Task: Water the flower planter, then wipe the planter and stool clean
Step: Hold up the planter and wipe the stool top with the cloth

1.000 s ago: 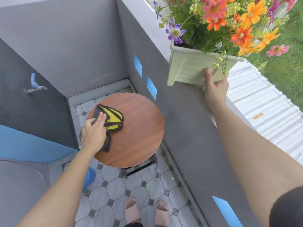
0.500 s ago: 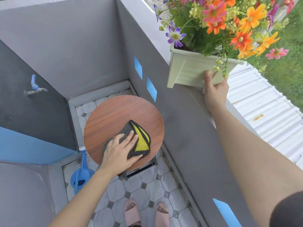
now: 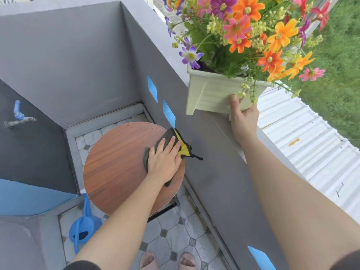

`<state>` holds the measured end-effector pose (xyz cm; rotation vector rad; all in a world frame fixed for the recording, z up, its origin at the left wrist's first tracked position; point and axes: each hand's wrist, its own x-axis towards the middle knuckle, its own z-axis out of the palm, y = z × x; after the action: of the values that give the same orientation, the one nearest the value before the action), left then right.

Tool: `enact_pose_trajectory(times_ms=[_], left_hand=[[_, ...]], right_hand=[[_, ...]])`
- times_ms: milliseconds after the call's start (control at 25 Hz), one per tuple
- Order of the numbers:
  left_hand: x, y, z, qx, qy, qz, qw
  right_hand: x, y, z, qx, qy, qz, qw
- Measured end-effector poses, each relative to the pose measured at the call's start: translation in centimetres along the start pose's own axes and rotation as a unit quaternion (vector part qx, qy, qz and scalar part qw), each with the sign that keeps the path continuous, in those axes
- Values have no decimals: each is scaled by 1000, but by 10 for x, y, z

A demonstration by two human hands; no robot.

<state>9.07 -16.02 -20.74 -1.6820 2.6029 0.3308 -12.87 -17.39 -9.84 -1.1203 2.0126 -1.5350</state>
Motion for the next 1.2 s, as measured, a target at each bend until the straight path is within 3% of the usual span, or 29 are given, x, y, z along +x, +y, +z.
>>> enact_pose_trajectory(times_ms=[320,640,920,1200], left_hand=[[45,-89,-16,-18,51,-153,987],[-26,-154,-18,-35,95,-327,940],[-103,-113,-5,-133,104,-474,864],[-145,-58,6,-209,130,-541,804]], right_hand=[[4,6,2,-7,8,-9,1000],[1,0,0,5,5,-16,1000],[-6,-7,-3,25,-3,-18,1000],[-6,-5,-5,49,-23,-21,998]])
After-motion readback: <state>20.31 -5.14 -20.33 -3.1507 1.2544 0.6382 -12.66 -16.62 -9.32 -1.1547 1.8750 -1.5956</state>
